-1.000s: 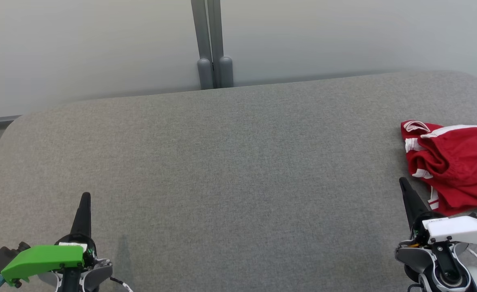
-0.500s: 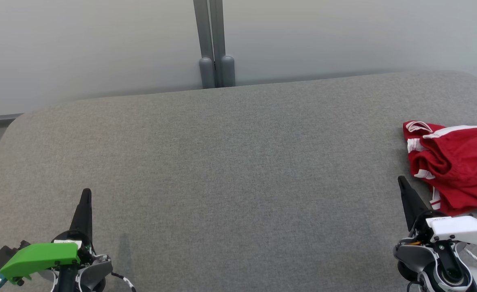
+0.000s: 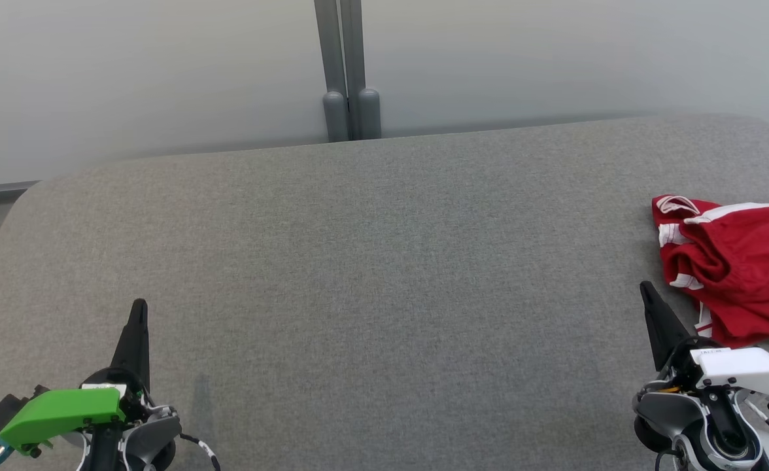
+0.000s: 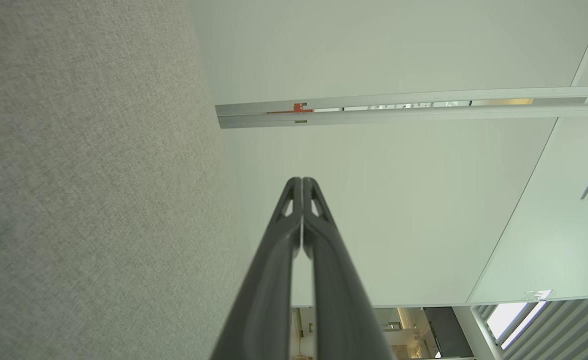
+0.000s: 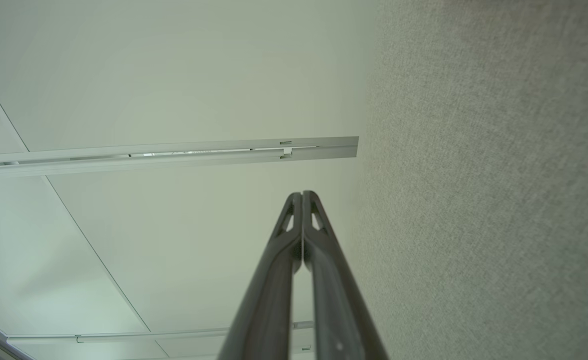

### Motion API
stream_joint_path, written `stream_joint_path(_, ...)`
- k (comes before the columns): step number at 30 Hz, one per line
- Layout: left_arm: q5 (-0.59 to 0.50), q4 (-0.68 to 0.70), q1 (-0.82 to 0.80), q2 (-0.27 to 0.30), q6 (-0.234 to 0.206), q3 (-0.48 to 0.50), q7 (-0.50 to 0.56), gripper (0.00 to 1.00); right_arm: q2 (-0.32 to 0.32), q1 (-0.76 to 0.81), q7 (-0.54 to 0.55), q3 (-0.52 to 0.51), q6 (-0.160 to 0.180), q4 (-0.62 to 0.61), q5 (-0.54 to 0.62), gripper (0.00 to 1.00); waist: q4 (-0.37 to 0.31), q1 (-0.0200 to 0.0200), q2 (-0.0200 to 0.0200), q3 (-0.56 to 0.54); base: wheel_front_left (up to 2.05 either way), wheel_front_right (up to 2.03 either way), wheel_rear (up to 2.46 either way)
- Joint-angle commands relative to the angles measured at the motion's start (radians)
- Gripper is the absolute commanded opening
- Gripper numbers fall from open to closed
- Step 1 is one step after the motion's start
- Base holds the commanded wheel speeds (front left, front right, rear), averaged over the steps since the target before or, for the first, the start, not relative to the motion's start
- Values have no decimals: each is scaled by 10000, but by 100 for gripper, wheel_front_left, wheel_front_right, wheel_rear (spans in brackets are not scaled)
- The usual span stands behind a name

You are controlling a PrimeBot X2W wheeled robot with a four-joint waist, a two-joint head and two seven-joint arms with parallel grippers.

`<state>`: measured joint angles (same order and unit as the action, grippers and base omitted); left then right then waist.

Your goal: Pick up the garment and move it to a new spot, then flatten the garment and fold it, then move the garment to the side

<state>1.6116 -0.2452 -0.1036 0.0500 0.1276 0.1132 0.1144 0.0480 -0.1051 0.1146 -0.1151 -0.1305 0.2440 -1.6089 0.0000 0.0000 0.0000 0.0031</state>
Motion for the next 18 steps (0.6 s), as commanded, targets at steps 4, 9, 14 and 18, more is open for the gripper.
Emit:
stream_joint_path(4, 22, -15, -112, -1, 62, 32, 35, 0, 18, -63, 40, -21, -4, 19, -58, 0, 0, 0, 0, 0, 0, 0, 0)
stream_joint_path(9, 23, -15, -112, 0, 62, 30, 35, 0, 18, -63, 40, -21, -4, 19, -58, 0, 0, 0, 0, 0, 0, 0, 0)
stream_joint_path(14, 22, -14, -112, 0, 62, 29, 36, 0, 18, -62, 40, -21, -4, 19, -58, 0, 0, 0, 0, 0, 0, 0, 0)
stream_joint_path(18, 22, -14, -112, 0, 62, 29, 34, 0, 17, -62, 40, -21, -4, 19, -57, 0, 0, 0, 0, 0, 0, 0, 0)
